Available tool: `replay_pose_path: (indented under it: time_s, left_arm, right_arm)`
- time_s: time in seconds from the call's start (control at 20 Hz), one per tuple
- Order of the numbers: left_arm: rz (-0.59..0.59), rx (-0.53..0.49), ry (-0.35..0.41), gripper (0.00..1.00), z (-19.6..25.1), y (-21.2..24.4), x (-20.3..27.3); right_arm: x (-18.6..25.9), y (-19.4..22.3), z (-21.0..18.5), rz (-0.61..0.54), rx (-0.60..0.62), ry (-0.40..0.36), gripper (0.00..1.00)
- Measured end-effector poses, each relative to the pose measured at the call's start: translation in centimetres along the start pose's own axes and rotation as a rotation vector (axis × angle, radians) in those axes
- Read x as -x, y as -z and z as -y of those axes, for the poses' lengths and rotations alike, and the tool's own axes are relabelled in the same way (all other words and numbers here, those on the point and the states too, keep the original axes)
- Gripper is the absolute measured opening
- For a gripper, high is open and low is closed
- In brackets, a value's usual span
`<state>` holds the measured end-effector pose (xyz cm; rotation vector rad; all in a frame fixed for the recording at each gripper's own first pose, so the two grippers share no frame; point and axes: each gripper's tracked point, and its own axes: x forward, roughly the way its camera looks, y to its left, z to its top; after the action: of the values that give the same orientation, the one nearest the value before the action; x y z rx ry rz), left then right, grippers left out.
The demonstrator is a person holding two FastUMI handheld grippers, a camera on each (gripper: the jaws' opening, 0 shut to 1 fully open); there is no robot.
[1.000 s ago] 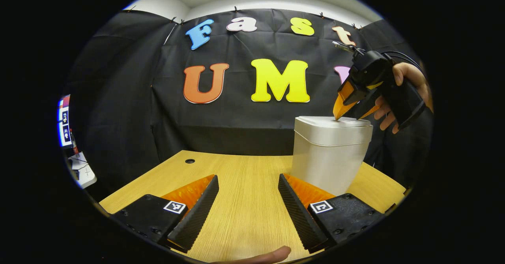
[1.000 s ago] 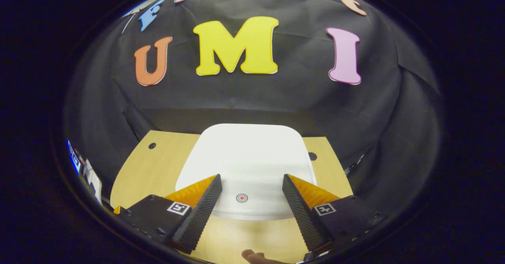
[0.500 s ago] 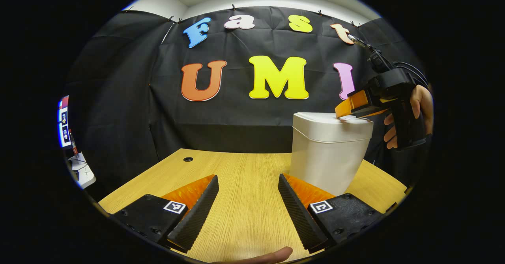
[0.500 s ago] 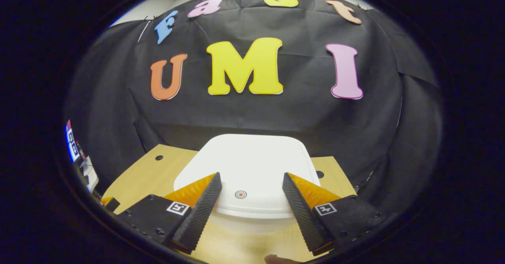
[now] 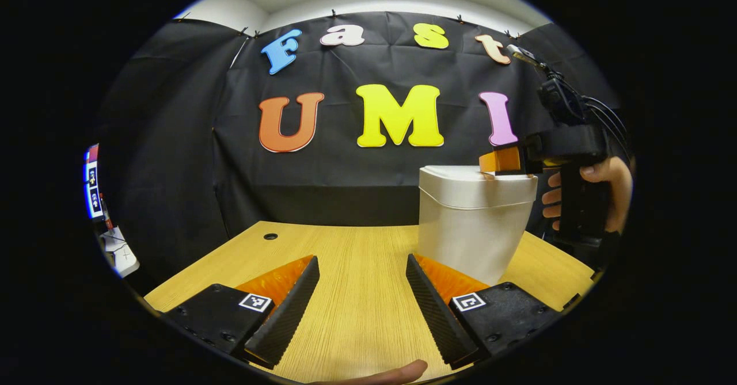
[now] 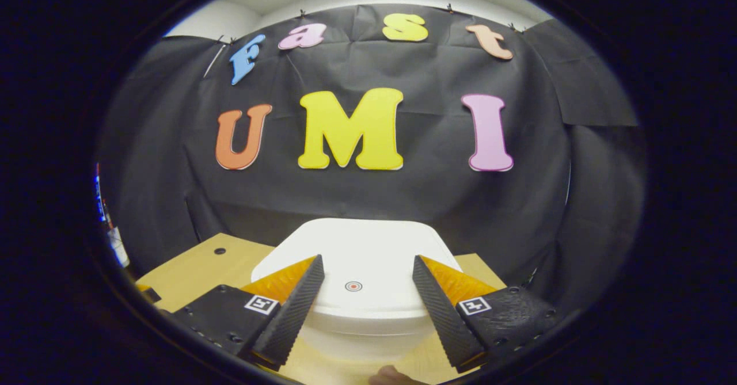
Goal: Press the lid of the desktop garbage bin to open it, pick up the crumpled paper on the desktop and throw it into the bin, then pick up the pop can on the desktop and drop it into the bin, and finally close the garbage bin lid.
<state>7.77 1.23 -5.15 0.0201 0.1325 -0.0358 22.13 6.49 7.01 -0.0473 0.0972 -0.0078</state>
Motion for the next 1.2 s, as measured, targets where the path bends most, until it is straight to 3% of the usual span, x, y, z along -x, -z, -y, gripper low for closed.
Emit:
replay_pose_path:
  time_s: [0.2,0.4,0.65,1.05,1.2]
  left_arm:
    - [-0.002,0.004,-0.016,0.98,-0.4,0.1,-0.1]
    - [0.012,-0.005,-0.015,0.98,-0.2,-0.4,0.3]
    - [0.060,-0.028,-0.014,0.98,0.0,-1.7,1.5]
    - [0.113,-0.005,0.009,0.98,0.7,-3.3,2.9]
    - [0.129,-0.004,0.027,0.98,1.0,-3.8,3.3]
  right_arm:
    - [1.6,0.2,0.2,0.102,-0.001,0.016,0.97]
    - [5.6,1.3,0.0,0.177,-0.014,-0.014,0.96]
    - [10.5,3.6,1.5,0.175,0.014,0.014,0.95]
    - [18.9,4.2,3.0,0.272,0.150,0.043,0.95]
    - [20.9,5.4,4.2,0.273,0.117,0.084,0.97]
